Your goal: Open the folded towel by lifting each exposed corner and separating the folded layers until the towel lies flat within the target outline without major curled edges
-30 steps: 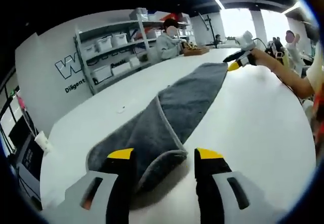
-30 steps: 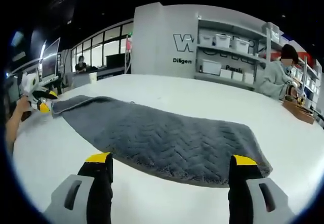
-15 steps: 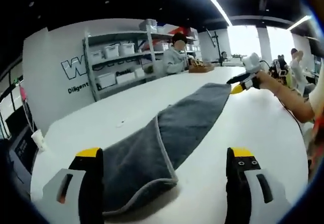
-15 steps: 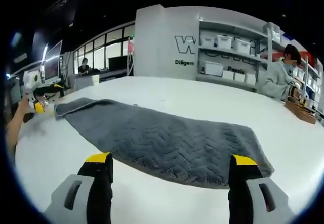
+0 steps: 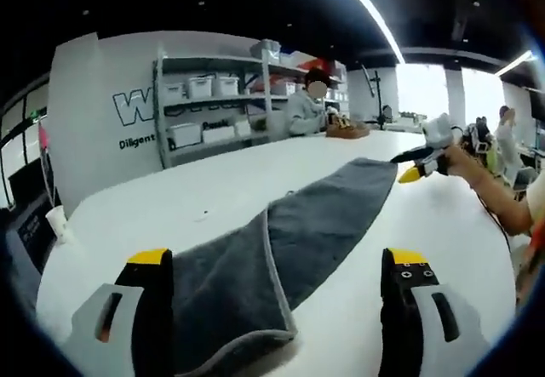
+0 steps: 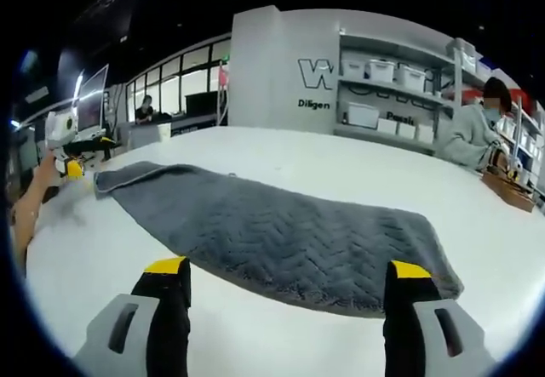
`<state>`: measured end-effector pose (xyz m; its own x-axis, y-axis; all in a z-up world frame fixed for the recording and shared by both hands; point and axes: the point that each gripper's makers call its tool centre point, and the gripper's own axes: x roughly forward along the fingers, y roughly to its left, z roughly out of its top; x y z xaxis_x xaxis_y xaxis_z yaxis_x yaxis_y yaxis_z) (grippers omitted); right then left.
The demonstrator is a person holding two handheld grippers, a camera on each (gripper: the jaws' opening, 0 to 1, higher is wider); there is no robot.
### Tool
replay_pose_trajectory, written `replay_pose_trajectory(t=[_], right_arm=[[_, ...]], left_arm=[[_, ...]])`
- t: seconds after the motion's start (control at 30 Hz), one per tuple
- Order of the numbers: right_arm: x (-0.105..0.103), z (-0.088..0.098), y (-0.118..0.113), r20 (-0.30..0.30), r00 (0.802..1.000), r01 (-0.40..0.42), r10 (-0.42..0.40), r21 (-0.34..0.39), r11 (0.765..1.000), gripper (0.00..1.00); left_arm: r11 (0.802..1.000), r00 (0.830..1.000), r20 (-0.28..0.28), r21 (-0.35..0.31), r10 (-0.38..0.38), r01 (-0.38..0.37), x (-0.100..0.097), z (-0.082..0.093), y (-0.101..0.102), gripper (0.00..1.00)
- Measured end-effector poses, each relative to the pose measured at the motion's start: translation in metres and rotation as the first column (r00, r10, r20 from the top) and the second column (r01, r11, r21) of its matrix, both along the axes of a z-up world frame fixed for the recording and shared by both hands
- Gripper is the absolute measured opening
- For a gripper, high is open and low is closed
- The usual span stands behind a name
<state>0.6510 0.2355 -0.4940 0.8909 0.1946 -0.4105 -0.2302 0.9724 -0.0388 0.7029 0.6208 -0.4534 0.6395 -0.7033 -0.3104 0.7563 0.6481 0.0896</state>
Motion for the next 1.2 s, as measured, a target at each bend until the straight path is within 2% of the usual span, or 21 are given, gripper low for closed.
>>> replay_pose_trajectory(t=[0.17, 0.27, 0.4, 0.47, 0.67, 0.77, 0.87, 1.03, 1.2], right_arm=[[-0.001, -0.001, 0.002, -0.008, 1.0, -0.004, 0.004, -0.009, 1.0, 0.94], [0.0, -0.002, 0.005, -0.009, 1.0, -0.01, 0.01, -0.023, 1.0, 0.94], [0.001, -0.009, 0.011, -0.033, 0.999, -0.026, 0.025, -0.043, 0.999, 0.93], [0.001, -0.012, 0.013, -0.041, 0.999, -0.031, 0.029, -0.046, 0.998, 0.93], [0.0, -0.018, 0.019, -0.071, 0.995, -0.079, 0.073, -0.08, 0.994, 0.93], [0.003, -0.009, 0.02, -0.029, 0.995, -0.103, 0.1, -0.123, 0.987, 0.9], [0.007, -0.005, 0.026, 0.002, 0.991, -0.133, 0.135, -0.14, 0.981, 0.87], [0.015, 0.012, 0.045, 0.066, 0.979, -0.184, 0.191, -0.106, 0.977, 0.88], [0.026, 0.029, 0.062, 0.089, 0.971, -0.214, 0.224, -0.106, 0.971, 0.85]], left_arm=[[0.999, 0.999, -0.012, 0.013, 0.047, -0.047, -0.001, -0.009, 0.011, 1.0], [0.999, 0.996, -0.065, 0.014, 0.053, -0.052, -0.002, -0.02, 0.015, 1.0], [0.997, 0.995, -0.072, 0.023, 0.07, -0.069, -0.001, -0.02, 0.021, 1.0], [0.993, 0.993, -0.057, 0.058, 0.106, -0.103, 0.002, -0.021, 0.03, 1.0], [0.99, 0.99, -0.075, 0.079, 0.119, -0.113, 0.001, -0.027, 0.035, 1.0], [0.987, 0.989, -0.074, 0.107, 0.127, -0.119, 0.002, -0.031, 0.038, 1.0], [0.988, 0.989, -0.077, 0.103, 0.127, -0.119, 0.001, -0.03, 0.039, 1.0], [0.991, 0.99, -0.078, 0.074, 0.119, -0.113, -0.002, -0.025, 0.039, 1.0], [0.991, 0.989, -0.084, 0.056, 0.125, -0.12, 0.0, -0.024, 0.041, 1.0]])
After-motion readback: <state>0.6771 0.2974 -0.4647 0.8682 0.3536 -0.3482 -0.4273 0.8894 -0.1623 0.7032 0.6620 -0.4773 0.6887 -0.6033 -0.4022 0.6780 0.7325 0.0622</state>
